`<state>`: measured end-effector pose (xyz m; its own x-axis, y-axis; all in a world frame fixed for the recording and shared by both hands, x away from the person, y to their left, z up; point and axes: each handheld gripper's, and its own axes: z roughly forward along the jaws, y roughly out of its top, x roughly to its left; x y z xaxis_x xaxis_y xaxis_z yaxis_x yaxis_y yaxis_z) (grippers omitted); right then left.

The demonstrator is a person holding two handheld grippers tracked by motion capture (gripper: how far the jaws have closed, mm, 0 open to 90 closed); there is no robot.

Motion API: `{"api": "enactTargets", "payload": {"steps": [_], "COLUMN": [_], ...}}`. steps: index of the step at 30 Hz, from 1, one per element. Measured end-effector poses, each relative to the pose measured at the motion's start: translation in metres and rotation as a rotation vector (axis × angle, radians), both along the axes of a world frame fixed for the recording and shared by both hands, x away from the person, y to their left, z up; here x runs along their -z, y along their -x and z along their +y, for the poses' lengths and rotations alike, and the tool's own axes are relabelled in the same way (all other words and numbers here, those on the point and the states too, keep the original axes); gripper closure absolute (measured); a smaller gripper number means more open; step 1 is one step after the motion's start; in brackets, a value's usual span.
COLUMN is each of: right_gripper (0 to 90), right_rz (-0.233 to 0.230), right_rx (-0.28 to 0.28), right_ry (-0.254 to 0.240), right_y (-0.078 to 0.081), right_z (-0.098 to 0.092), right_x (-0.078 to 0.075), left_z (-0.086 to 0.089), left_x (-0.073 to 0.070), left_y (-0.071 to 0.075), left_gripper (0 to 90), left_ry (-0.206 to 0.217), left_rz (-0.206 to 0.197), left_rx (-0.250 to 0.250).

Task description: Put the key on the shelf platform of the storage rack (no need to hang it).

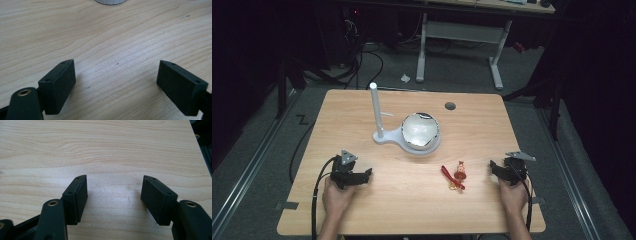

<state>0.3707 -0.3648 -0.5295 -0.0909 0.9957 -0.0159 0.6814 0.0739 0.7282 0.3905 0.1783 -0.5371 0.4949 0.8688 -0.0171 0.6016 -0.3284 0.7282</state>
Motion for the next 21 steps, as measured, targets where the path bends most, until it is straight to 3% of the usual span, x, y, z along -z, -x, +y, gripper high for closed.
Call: {"api": "enactTargets", "payload": {"steps": [21], "right_gripper": [39.4], "right_rz": [0.006], "right_rx": [-0.012], "right_ry": [-0.001], "right_y": [0.0021], "right_z": [-0.0014], "right_x": [-0.001], "left_z": [0.0003], "left_x": [0.0], "left_y": [0.0], "left_gripper": [17.7], "left_ry": [0.004], "left_rz": [-0.004], "left_rx": [-0.011]}}
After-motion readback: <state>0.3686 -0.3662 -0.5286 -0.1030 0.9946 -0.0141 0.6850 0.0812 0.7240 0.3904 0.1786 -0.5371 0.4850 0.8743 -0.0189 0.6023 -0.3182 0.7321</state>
